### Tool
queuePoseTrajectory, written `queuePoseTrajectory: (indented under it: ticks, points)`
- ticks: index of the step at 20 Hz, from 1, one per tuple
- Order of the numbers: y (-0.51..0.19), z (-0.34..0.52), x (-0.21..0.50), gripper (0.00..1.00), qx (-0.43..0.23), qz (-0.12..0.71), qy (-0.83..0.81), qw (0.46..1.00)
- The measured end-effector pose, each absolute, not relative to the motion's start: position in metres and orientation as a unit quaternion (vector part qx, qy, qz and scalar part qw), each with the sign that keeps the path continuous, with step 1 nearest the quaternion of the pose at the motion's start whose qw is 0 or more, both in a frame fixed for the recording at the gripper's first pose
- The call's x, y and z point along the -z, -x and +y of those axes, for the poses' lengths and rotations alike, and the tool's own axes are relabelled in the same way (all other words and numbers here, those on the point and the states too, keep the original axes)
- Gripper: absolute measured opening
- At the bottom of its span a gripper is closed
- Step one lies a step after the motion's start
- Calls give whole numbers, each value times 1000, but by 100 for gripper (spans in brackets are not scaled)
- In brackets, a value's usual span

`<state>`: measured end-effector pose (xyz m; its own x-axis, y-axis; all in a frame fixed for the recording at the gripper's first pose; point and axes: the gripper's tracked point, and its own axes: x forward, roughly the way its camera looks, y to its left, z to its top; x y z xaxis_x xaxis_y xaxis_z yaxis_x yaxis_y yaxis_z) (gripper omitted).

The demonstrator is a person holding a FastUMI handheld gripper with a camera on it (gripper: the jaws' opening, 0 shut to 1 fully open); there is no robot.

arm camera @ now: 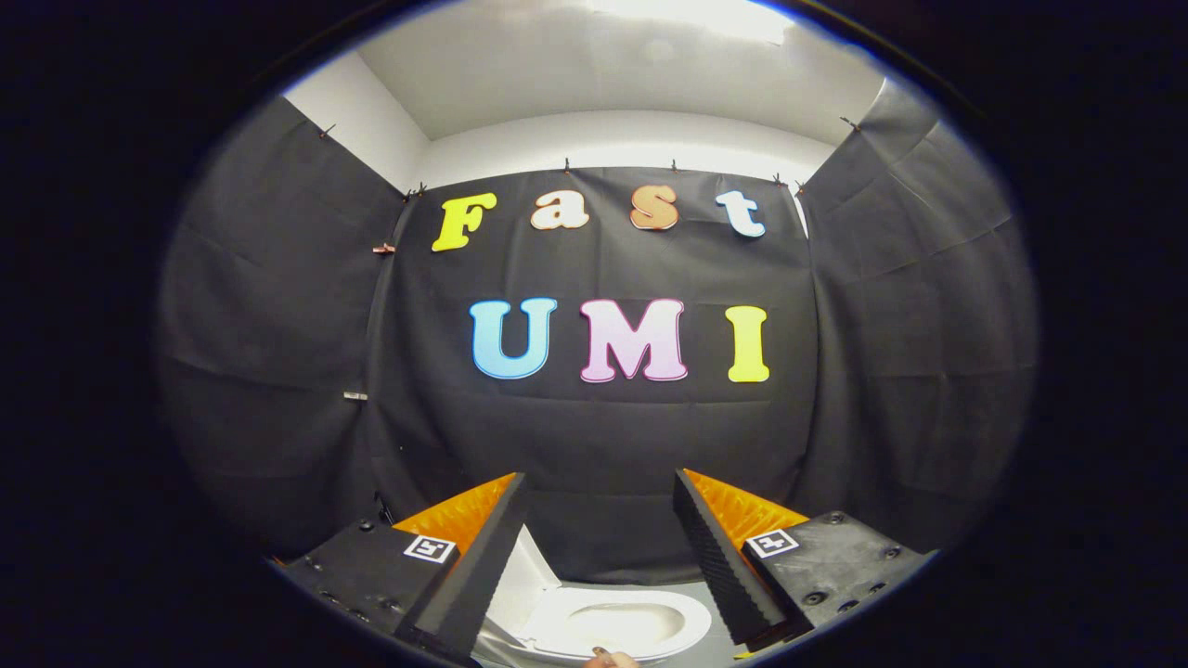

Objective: Open the toilet lid.

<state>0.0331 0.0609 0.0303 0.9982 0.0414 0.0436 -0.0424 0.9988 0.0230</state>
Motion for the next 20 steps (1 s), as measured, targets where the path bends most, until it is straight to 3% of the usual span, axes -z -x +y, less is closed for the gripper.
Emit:
queuePoseTrajectory:
  ticks: [20]
  points:
    - [-47,70,-14,98,-55,4,-11,998]
